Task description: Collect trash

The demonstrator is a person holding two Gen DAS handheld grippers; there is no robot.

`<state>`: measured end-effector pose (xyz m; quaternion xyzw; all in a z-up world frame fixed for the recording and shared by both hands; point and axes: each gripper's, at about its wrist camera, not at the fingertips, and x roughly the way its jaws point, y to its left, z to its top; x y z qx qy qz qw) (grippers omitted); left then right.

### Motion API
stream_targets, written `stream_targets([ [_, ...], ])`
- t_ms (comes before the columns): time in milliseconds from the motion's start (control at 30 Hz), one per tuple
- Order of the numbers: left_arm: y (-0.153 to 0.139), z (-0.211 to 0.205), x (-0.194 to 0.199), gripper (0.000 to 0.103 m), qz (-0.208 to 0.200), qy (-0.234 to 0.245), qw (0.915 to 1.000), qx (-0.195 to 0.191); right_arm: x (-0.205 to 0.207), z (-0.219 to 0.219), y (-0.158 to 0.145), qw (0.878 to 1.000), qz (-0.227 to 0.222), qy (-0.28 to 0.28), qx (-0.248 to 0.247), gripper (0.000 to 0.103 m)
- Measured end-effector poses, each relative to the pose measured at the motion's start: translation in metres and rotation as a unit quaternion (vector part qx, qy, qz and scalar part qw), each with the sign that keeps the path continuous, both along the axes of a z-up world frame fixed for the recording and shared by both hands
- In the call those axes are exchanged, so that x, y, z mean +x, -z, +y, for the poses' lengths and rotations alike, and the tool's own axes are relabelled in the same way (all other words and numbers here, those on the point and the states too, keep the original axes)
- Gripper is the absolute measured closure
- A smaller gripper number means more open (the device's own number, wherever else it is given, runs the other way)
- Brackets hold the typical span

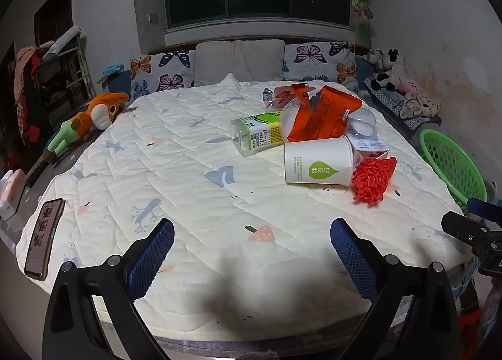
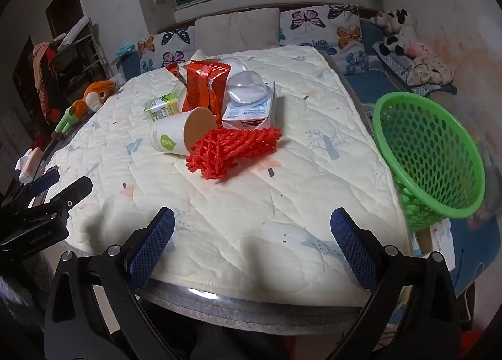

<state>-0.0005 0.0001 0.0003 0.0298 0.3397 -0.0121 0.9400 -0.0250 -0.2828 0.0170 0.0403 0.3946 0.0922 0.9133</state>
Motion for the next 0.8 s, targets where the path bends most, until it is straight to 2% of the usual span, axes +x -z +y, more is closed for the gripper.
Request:
stream_targets([
  [800, -0.0001, -0.0014, -0.0011, 0.006, 0.001, 0.002, 1.0000, -0.001, 0.0045, -0.0023, -0.0002, 1.000, 0.002, -0.001, 0.001, 0.004],
])
